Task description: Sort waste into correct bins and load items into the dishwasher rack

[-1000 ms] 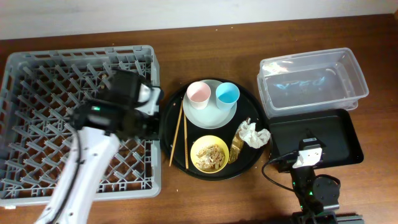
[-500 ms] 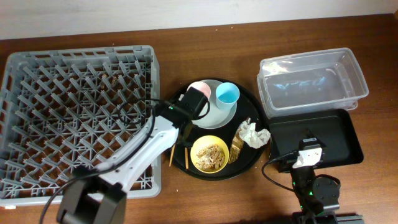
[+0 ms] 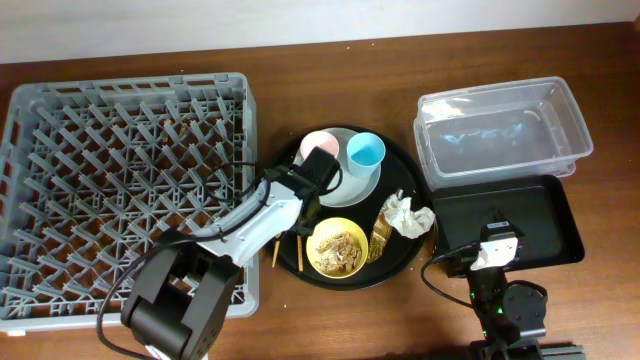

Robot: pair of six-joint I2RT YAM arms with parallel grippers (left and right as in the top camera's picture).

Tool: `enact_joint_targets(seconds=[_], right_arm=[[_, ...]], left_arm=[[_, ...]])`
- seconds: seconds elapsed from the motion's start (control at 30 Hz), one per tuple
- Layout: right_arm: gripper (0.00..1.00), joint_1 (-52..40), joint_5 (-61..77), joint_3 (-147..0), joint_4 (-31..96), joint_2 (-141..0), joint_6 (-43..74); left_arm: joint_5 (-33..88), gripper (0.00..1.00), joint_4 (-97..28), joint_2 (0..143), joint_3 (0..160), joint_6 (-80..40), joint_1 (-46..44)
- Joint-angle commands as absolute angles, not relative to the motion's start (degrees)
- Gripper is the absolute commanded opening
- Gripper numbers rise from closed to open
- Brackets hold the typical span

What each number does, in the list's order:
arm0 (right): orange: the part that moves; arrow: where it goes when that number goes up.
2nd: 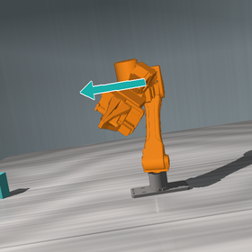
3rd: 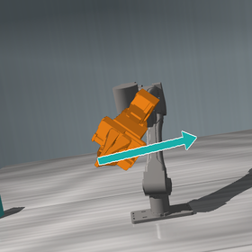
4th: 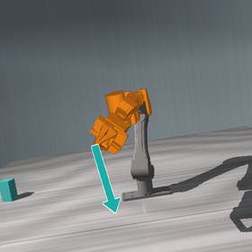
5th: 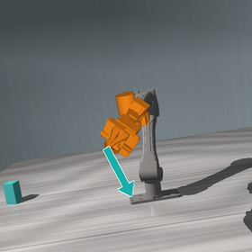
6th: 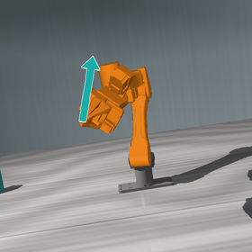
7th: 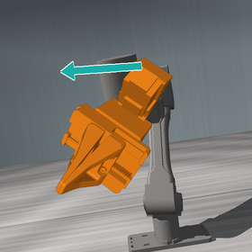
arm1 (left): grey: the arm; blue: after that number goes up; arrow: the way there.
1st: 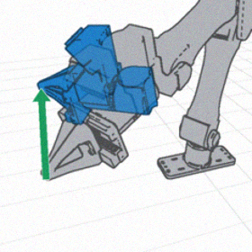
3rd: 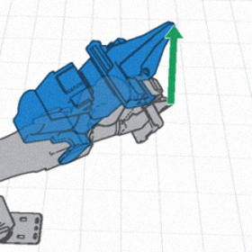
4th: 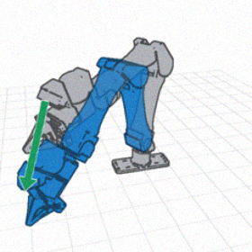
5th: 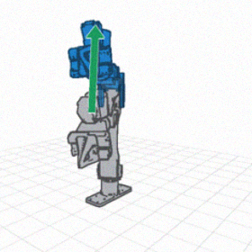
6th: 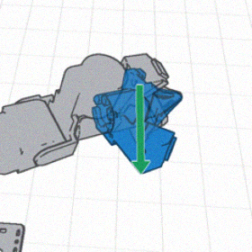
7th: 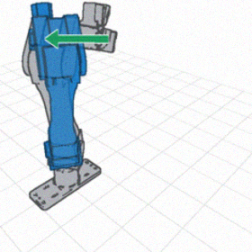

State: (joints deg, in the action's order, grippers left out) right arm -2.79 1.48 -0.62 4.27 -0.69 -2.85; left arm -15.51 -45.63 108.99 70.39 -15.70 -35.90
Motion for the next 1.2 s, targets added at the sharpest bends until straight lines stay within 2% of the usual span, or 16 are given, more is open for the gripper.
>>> enact_joint_targets(seconds=[0.0, 0.07, 0.1, 0.17, 0.2, 0.57, 0.67, 0.8, 0.87, 0.97, 1.17], right_arm=[[0.99, -2.9, 1.2, -0.3, 4.5, -0.4, -2.8], [0.99, -2.9, 1.2, -0.3, 4.5, -0.4, -2.8], [0.99, -2.9, 1.2, -0.3, 4.5, -0.4, -2.7], [0.99, -2.9, 1.2, -0.3, 4.5, -0.4, -2.7], [0.99, -2.9, 1.2, -0.3, 4.5, -0.4, -2.8], [0.99, -2.9, 1.2, -0.3, 4.5, -0.4, -2.7], [0.99, -2.9, 1.2, -0.3, 4.5, -0.4, -2.8], [0.99, -2.9, 1.2, -0.3, 4.5, -0.4, -2.8], [0.99, -2.9, 1.2, -0.3, 4.5, -0.4, -2.8], [0.99, -2.9, 1.2, -0.3, 4.5, -0.4, -2.8], [0.99, -2.9, 1.2, -0.3, 4.5, -0.4, -2.7]], left_arm=[[-17.0, 0.31, -43.0, 109.8, 67.1, -16.5, -36.1], [-18.1, 0.28, -41.5, 109.8, 65.6, -16.7, -36.1], [-18.0, 0.24, -41.5, 109.8, 65.5, -16.7, -36.1], [-17.9, 0.04, -41.5, 109.8, 65.5, -16.7, -36.1], [-17.8, 0.01, -41.6, 109.8, 65.6, -16.7, -36.1], [-18.5, 0.01, -58.0, 99.9, 84.0, -16.7, -35.2], [-18.4, 0.01, -59.1, 98.4, 84.0, -16.7, -31.3], [-17.0, 0.0, -61.8, 98.4, 84.0, -16.2, -21.6], [-11.6, 0.0, -62.3, 98.4, 83.8, -9.9, -17.1], [-10.9, 0.0, -61.5, 98.8, 83.3, -8.6, -11.9], [-11.9, 0.0, -59.4, 103.4, 83.2, -5.9, -10.3]])
